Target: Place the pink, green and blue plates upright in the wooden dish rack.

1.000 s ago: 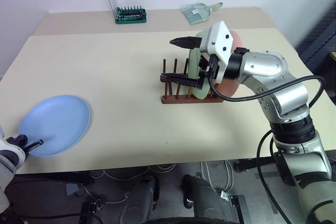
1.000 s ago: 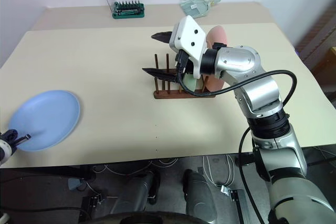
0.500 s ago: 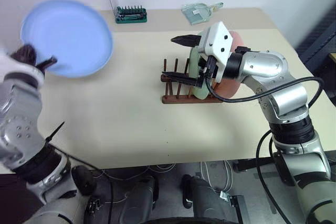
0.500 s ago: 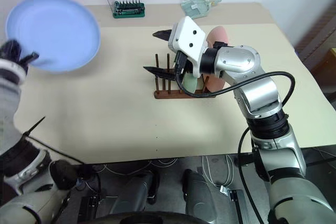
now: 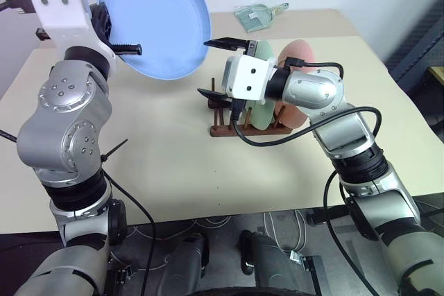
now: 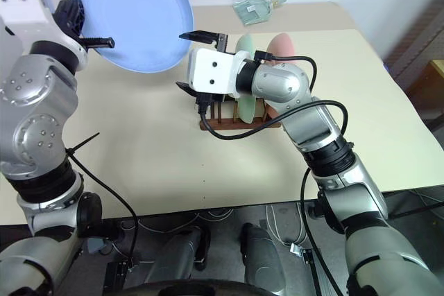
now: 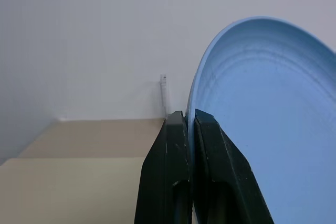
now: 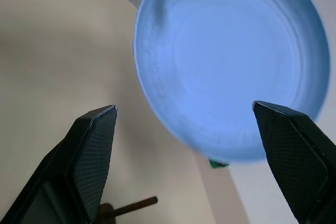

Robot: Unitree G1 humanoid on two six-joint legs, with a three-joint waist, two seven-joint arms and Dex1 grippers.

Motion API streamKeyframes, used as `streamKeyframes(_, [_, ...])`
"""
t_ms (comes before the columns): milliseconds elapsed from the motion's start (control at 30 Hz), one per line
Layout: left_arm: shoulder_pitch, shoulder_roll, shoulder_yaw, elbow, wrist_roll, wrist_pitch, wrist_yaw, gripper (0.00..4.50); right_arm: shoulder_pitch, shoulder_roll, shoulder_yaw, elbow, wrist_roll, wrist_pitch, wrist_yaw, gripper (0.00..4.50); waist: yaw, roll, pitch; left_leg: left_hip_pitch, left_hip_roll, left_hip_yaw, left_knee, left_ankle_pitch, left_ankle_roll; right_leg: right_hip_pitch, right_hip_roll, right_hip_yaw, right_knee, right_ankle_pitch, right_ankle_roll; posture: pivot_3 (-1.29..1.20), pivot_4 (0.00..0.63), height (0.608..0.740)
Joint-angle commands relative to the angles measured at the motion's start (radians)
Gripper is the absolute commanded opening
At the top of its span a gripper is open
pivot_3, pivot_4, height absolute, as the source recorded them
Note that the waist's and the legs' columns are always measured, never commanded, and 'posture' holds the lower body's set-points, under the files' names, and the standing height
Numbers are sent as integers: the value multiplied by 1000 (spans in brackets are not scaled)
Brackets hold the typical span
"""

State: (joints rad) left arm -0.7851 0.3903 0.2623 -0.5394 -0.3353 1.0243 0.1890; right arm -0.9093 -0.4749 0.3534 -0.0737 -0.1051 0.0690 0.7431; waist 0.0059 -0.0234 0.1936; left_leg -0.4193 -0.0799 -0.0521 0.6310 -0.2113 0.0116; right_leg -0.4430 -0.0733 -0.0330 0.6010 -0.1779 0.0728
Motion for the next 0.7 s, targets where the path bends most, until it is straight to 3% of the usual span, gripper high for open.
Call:
streamKeyframes(33, [-40, -16, 7, -91, -12, 50, -3, 12, -40, 31, 23, 33, -62, -82, -18, 4235, 0, 0, 0, 0, 0, 0, 0, 0, 0, 0, 0, 0, 0, 0, 0, 0, 150, 740])
streamKeyframes(300, [-73, -69, 21, -183, -43, 184, -17, 12, -32, 77, 47, 95, -126, -164, -21, 4235, 0, 0, 0, 0, 0, -1, 0, 3, -4, 0, 1, 0, 0, 0, 0, 0, 150, 740])
streamKeyframes(433, [-74, -74, 27, -205, -43, 217, -25, 0, -25, 80, 48, 115, -145, -181, -20, 3014, -1, 0, 0, 0, 0, -1, 0, 3, -5, 0, 2, 0, 0, 0, 0, 0, 150, 740])
streamKeyframes(633, [-71, -72, 46, -212, -38, 232, -41, 0, -12, 90, 42, 112, -153, -180, -22, 47, -3, 0, 0, 0, 1, -1, 0, 4, -7, 0, 2, 1, 1, 0, -1, 0, 150, 740])
streamKeyframes(700, [-76, -94, 70, -211, -46, 227, -41, 0, -8, 90, 40, 113, -158, -182, -25, 47, -1, 0, 0, 0, 1, -1, 0, 4, -7, 0, 2, 1, 1, 1, -1, 0, 150, 740])
